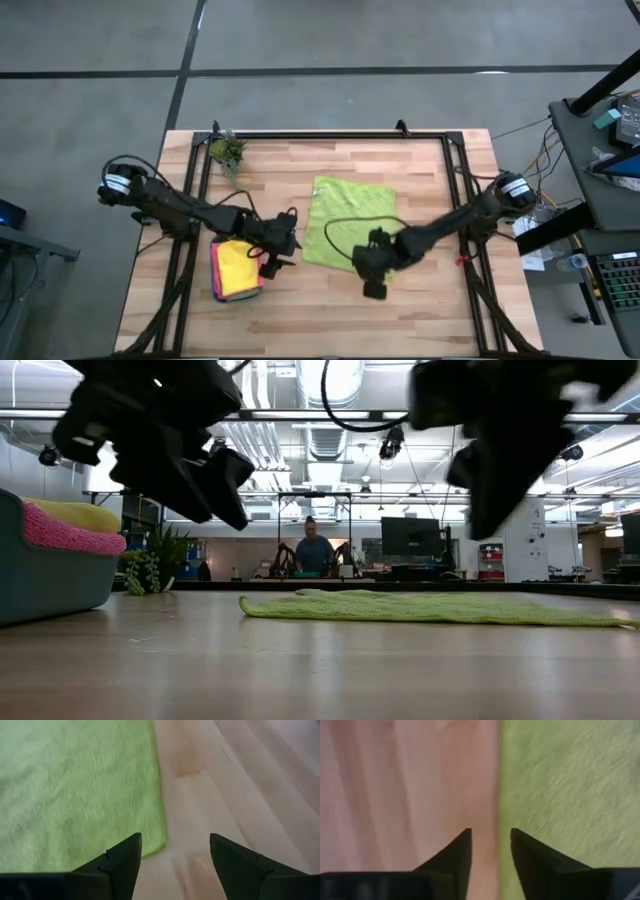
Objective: Fold microfiber towels
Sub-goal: Fold the green microfiber cloth
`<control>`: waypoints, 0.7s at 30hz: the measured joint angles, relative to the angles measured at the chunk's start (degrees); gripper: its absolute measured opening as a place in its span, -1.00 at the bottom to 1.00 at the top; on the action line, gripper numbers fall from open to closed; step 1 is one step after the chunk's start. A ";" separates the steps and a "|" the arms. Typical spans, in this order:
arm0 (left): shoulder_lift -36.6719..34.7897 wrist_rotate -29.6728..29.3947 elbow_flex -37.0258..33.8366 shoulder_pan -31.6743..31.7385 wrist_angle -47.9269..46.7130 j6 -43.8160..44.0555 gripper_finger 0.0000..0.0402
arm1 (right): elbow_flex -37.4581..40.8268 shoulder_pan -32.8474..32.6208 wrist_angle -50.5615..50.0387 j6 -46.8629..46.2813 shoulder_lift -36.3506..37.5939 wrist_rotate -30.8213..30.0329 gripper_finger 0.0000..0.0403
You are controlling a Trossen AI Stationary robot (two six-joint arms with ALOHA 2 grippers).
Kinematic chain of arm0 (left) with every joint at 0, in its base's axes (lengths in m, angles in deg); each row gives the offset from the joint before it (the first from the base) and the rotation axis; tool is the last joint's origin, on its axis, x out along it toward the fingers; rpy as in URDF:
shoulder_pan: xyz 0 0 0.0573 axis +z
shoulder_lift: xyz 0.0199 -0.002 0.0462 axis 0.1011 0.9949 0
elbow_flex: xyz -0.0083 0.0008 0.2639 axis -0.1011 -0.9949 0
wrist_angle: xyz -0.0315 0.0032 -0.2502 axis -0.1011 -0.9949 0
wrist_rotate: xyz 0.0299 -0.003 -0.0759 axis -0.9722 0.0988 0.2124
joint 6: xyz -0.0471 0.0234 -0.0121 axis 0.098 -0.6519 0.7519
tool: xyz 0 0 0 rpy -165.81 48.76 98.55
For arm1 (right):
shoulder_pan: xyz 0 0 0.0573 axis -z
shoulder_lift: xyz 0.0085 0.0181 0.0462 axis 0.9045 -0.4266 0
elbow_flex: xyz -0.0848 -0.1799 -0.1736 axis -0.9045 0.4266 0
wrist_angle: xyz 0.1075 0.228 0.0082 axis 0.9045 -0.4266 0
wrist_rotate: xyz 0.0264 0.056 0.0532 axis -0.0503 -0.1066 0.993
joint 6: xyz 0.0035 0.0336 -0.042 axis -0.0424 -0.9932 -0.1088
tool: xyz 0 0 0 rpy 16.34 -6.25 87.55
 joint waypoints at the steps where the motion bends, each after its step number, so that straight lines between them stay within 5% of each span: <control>1: 0.63 -1.64 0.00 -0.72 0.97 -0.18 0.09 | 0.13 -1.38 -0.20 -1.29 -0.07 -0.49 -0.35; 4: 3.14 -7.28 -0.08 -2.21 3.26 -0.48 0.09 | 0.52 -5.53 -0.35 -4.84 -0.50 -4.18 -0.17; 9: 10.19 -8.75 1.31 -3.84 5.61 -2.71 0.09 | 1.92 -10.53 -0.37 -10.66 -1.64 -9.53 0.02; 21: 18.27 -12.64 4.24 -4.08 5.95 -3.31 0.08 | 10.91 -15.03 0.93 -21.08 -2.01 -13.17 0.00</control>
